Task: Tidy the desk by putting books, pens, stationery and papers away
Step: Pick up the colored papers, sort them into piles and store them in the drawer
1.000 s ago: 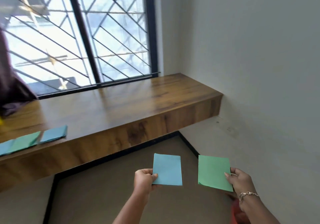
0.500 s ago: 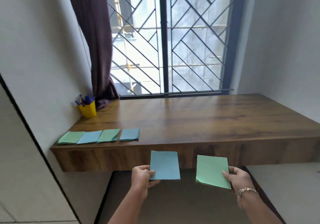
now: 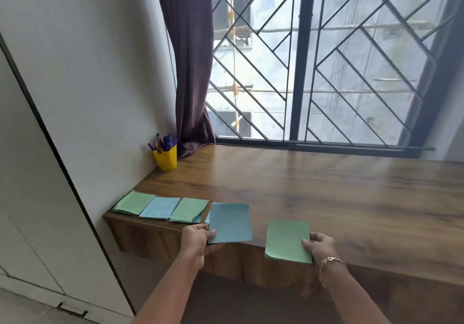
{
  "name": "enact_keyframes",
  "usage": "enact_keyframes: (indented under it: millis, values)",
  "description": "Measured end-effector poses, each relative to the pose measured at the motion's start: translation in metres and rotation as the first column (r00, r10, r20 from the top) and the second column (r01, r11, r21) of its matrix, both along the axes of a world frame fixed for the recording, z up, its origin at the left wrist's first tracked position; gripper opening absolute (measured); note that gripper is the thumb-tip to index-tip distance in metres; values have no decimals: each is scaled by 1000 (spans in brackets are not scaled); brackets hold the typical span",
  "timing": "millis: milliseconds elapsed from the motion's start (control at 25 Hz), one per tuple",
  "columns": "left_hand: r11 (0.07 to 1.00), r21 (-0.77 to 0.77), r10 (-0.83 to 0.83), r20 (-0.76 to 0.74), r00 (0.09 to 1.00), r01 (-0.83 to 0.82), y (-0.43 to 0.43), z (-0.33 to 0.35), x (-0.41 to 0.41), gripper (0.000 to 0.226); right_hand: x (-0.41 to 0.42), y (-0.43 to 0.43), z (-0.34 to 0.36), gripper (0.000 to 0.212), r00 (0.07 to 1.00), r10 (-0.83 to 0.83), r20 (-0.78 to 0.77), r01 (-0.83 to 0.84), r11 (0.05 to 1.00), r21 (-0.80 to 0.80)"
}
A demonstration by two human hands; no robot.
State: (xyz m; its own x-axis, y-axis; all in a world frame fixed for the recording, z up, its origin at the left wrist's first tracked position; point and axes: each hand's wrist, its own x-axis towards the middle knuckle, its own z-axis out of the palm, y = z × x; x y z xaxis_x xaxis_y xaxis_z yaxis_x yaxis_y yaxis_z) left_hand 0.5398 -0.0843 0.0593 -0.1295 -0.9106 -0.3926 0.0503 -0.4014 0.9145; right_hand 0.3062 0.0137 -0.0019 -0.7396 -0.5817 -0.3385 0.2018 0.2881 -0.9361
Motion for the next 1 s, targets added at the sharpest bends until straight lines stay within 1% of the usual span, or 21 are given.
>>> enact_keyframes:
  millis: [120, 240, 400, 480, 560, 600, 640, 720, 840, 1000]
  values:
    - [998, 4, 70, -18, 997, -69, -31, 4, -1, 20, 0, -43, -8, 22, 999, 38, 0, -38, 999, 19]
    - [994, 12, 110, -32, 993, -109, -51, 5, -1, 20, -3, -73, -20, 25, 999, 48, -10, -47, 996, 70]
    - [994, 28, 105, -12, 994, -104, -70, -1, -4, 20, -6, -105, -37, 21, 998, 56, -29, -52, 989, 135]
    - [995, 44, 87, 0, 996, -87, -79, -6, -9, 19, -3, -115, -34, 21, 997, 50, -56, -40, 985, 166]
    - [995, 66, 71, 7, 997, -72, -90, -11, -14, 19, 2, -119, -26, 14, 989, 58, -134, -27, 975, 222]
    - [995, 76, 61, 10, 998, -62, -97, -13, -16, 18, 5, -120, -20, 9, 980, 71, -185, -19, 962, 271]
    - [995, 84, 48, 12, 999, -49, -104, -15, -19, 17, 7, -120, -15, 8, 969, 86, -232, -8, 948, 317]
    - [995, 94, 23, 22, 999, -25, -114, -19, -26, 16, 12, -119, -10, 14, 949, 112, -295, 9, 925, 381]
    - [993, 115, -14, 22, 1000, 12, -120, -20, -38, 16, 18, -116, -4, 18, 919, 133, -372, 42, 903, 427]
    - [988, 131, -86, 16, 996, 84, -121, -21, -56, 17, 20, -113, -2, 21, 843, 221, -490, 61, 866, 497]
